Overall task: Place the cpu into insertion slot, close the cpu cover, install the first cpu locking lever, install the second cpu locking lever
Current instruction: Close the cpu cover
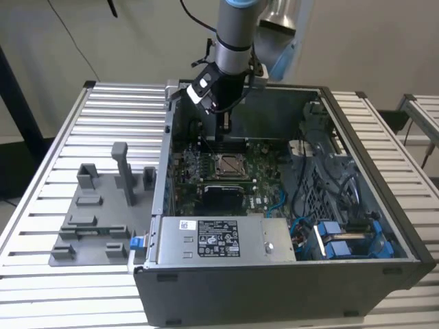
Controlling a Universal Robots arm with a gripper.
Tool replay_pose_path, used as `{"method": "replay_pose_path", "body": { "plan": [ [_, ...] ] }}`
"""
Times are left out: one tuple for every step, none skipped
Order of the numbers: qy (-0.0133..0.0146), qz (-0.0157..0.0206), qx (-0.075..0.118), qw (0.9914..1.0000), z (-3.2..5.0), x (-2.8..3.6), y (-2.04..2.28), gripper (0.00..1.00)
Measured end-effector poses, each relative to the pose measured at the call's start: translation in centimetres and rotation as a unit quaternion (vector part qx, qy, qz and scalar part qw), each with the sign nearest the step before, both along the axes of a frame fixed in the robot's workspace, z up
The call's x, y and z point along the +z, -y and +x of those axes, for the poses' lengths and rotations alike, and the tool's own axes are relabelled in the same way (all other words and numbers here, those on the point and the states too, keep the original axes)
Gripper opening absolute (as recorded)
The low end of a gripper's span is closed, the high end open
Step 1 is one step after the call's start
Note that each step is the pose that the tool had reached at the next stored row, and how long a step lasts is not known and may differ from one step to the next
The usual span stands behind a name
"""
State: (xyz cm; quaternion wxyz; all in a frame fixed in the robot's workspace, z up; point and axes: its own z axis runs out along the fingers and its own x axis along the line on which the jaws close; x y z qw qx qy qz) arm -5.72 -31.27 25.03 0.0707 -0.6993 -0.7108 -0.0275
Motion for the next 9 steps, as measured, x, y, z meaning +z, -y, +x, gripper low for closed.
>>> {"method": "replay_pose_path", "body": {
  "plan": [
    [0.0004, -0.0001, 0.0, 1.0, -0.44, 0.01, -0.02, 0.11],
    [0.0007, -0.0002, 0.0, 1.0, -0.89, 0.02, -0.02, 0.11],
    [0.0011, 0.0, 0.0, 1.0, -1.35, 0.02, -0.02, 0.11],
    [0.0013, -0.0001, 0.0, 1.0, -1.79, 0.04, -0.03, 0.11],
    [0.0015, -0.0001, 0.0, 1.0, -2.17, 0.08, -0.02, 0.11],
    [0.0015, -0.0001, 0.0, 1.0, -2.47, 0.2, -0.02, 0.11],
    [0.0014, -0.0001, 0.0, 1.0, -2.7, 0.46, -0.02, 0.11],
    [0.0015, 0.0001, 0.0, 1.0, -2.92, 0.75, -0.03, 0.11],
    [0.0015, 0.0004, 0.0, 1.0, -3.18, 0.96, -0.03, 0.11]
  ]
}}
